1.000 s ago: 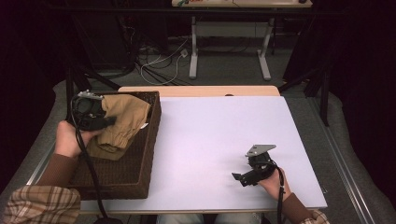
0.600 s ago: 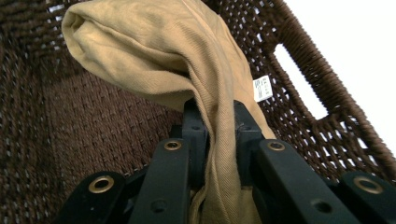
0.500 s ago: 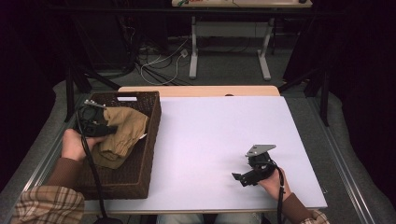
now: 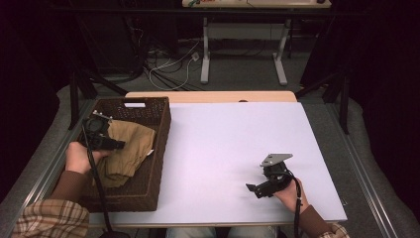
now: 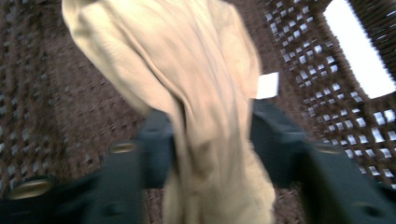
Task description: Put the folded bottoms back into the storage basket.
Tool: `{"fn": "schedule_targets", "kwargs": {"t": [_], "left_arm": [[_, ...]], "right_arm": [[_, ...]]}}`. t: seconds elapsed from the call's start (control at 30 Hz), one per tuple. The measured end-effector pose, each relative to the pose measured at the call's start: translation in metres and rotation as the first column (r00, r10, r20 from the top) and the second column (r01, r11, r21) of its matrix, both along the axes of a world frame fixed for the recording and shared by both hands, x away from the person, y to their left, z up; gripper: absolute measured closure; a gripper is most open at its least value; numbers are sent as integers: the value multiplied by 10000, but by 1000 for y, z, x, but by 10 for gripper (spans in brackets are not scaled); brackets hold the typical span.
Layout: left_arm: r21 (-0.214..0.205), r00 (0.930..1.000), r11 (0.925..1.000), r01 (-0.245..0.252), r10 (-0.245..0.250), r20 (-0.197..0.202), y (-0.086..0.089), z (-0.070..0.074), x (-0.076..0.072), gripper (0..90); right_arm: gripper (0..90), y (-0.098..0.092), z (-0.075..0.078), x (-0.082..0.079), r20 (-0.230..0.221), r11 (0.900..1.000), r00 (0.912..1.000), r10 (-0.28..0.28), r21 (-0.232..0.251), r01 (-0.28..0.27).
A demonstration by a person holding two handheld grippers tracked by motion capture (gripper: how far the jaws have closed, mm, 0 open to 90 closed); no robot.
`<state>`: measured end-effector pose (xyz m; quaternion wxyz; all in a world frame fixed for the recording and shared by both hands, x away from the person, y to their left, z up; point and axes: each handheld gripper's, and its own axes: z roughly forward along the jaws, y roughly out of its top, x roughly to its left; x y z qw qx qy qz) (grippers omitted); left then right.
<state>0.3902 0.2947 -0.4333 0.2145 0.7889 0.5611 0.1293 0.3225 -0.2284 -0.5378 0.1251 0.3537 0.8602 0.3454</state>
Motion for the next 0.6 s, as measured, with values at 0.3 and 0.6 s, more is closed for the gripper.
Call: {"fn": "schedule_targets", "kwargs": {"t": [0.3,0.6], "left_arm": [[218,9956,9995,-219,198,915,3,8,-16,236],[45,9878,9964,845,-843,1308,-12,11,-36,140]], "right_arm": [[7,0,5,-1,50,10000,10000,54,61,-54],[6,-1,16,-5,181,9996,9995,266,56,-267]]}}
